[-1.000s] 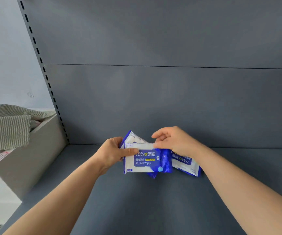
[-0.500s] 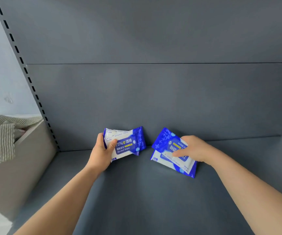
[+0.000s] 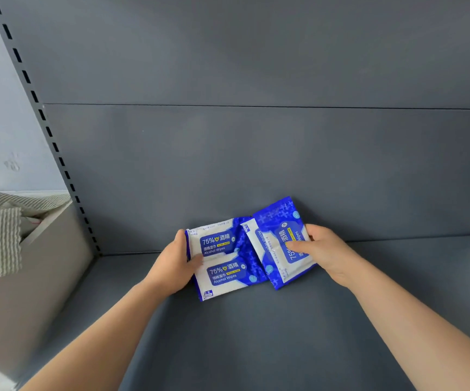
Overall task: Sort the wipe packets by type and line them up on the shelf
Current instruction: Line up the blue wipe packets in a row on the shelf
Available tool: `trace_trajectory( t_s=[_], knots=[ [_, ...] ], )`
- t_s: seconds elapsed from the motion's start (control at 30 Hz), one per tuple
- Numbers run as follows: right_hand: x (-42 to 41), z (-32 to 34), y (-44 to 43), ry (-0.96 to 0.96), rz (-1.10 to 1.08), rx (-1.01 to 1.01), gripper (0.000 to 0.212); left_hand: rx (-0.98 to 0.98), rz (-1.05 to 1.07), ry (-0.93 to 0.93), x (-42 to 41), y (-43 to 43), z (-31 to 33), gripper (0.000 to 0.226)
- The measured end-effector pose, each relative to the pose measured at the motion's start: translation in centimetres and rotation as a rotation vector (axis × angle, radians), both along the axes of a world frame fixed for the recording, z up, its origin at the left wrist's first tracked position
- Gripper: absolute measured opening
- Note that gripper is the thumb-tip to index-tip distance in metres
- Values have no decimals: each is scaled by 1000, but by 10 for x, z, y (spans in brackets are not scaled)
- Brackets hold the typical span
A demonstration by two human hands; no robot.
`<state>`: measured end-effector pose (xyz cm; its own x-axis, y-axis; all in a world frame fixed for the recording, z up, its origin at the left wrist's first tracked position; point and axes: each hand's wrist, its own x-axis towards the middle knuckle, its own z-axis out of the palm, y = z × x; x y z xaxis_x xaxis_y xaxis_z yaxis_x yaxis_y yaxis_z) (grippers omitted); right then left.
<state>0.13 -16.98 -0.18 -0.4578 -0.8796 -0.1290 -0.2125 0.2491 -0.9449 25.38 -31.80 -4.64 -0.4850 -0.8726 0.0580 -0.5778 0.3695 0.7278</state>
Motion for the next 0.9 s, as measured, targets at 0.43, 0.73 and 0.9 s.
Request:
trace_trajectory(
  t_s=[0.43,0.73,0.9],
  knots=[
    [3,-19,5,-165,-81,-20,18,-25,85,-259,0,28,15,69],
    [-4,-17,9,-222,-93,-74,23,127,-67,-256,-4,20,11,65],
    [-5,-15,14,-296,-94,-93,23,-36,-58,-198,-7,29,18,56]
  ],
)
